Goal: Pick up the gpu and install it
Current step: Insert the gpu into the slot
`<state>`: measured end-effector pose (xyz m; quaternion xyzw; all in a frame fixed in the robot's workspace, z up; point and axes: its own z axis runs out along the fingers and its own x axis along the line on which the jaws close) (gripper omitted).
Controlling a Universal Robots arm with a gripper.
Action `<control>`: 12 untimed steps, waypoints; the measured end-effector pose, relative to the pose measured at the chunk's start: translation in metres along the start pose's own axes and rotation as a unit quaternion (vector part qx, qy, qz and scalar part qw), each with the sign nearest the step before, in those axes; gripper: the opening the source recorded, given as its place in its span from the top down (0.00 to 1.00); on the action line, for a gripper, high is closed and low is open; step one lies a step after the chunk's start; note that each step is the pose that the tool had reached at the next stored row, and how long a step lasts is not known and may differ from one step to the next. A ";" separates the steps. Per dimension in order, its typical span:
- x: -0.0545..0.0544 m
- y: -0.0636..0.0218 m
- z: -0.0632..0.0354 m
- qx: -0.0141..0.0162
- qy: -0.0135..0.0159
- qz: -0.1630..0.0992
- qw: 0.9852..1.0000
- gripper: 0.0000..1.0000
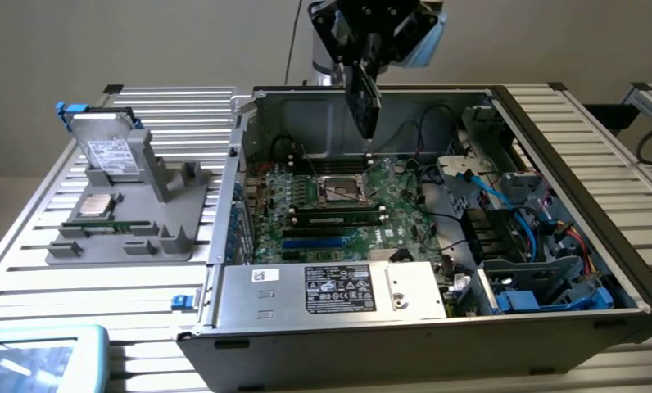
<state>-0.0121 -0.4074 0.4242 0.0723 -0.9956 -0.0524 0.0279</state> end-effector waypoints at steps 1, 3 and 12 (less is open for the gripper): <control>0.000 0.0000 0.0000 0.000 0.001 -0.008 1.000 0.73; 0.000 0.0000 0.0001 0.000 0.003 -0.026 1.000 0.73; 0.000 0.0000 0.0003 -0.003 0.010 -0.102 0.995 0.73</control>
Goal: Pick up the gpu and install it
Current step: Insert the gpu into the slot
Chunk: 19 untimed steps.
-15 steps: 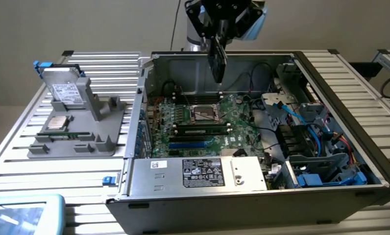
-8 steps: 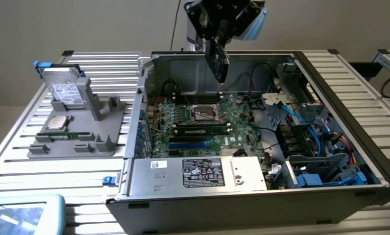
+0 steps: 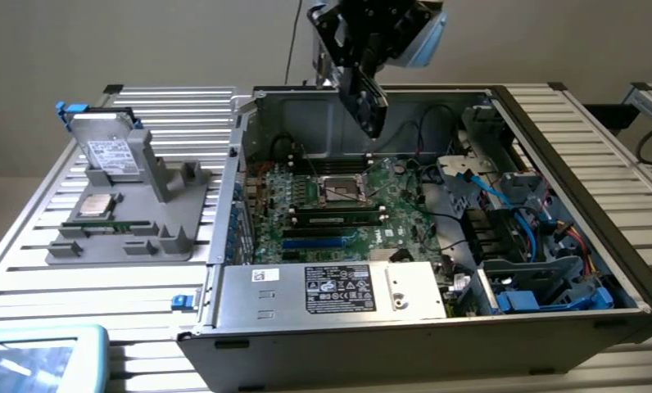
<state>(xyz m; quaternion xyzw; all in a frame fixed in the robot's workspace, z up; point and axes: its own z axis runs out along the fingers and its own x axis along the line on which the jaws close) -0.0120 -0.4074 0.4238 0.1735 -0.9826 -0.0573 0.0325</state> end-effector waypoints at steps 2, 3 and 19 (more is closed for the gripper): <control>0.000 0.0000 0.0001 0.000 0.002 -0.018 1.000 0.73; 0.000 0.0000 0.0002 -0.001 0.003 -0.027 1.000 0.73; 0.000 -0.0001 0.0008 0.004 0.018 -0.171 0.985 0.73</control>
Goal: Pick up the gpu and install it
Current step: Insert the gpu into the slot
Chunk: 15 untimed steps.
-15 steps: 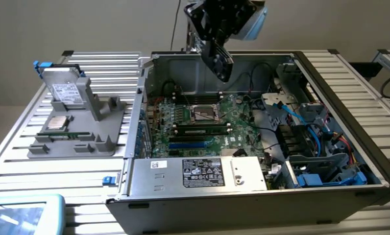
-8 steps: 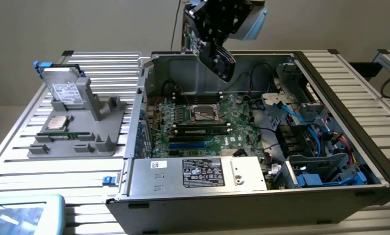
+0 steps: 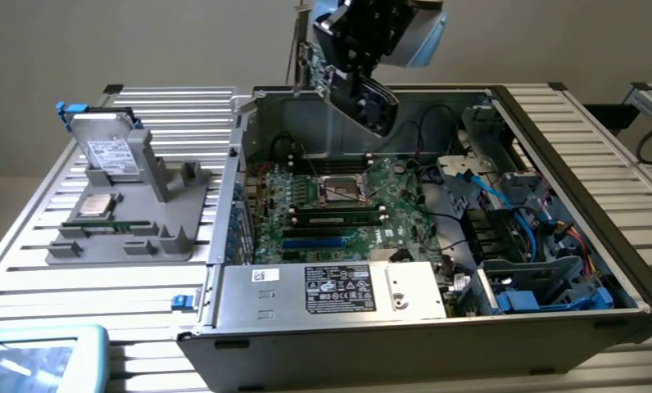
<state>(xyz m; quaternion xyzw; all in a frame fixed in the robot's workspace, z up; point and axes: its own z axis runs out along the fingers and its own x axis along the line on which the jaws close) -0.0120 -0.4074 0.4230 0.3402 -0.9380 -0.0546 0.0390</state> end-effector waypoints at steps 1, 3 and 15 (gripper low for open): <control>0.000 0.0000 0.0001 0.001 0.001 -0.009 1.000 0.73; 0.000 0.0000 0.0002 0.002 0.002 -0.027 1.000 0.73; 0.000 -0.0001 0.0012 0.011 0.010 -0.136 0.991 0.73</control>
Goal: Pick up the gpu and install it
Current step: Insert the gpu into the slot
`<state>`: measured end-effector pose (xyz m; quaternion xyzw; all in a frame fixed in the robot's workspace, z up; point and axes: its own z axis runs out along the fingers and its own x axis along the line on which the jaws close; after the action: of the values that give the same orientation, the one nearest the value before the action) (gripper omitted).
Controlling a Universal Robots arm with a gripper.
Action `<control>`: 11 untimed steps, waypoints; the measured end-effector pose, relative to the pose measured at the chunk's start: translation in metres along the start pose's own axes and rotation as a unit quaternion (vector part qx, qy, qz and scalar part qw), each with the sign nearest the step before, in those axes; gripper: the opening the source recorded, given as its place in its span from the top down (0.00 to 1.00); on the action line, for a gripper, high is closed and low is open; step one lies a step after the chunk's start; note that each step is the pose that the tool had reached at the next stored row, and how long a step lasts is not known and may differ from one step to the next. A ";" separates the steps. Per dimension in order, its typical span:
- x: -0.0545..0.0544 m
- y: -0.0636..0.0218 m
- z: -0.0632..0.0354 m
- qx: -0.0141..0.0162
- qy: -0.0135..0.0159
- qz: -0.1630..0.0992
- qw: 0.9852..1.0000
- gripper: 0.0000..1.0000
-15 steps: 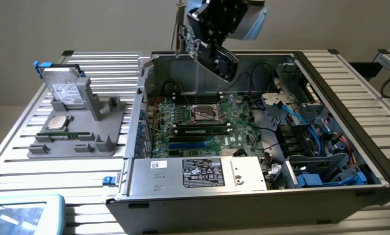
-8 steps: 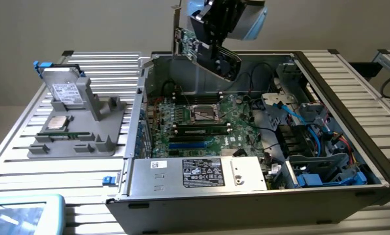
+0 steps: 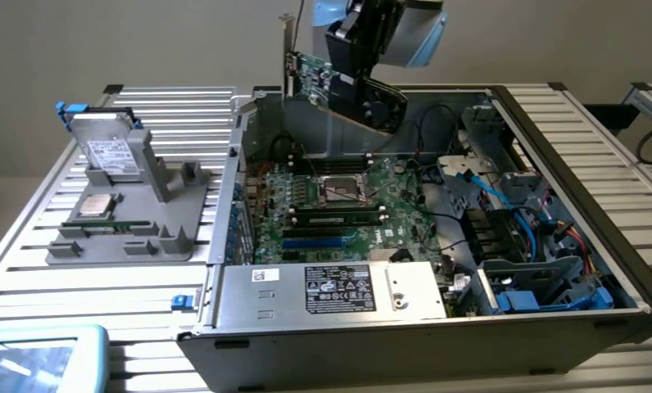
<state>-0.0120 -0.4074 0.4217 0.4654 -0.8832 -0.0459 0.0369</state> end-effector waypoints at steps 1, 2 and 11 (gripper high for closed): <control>0.000 0.0000 0.0001 0.001 0.001 -0.009 1.000 0.73; 0.000 0.0000 0.0002 0.001 0.002 -0.018 1.000 0.73; 0.000 -0.0001 0.0015 0.005 0.009 -0.099 0.995 0.73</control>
<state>-0.0121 -0.4074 0.4203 0.5511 -0.8326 -0.0402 0.0379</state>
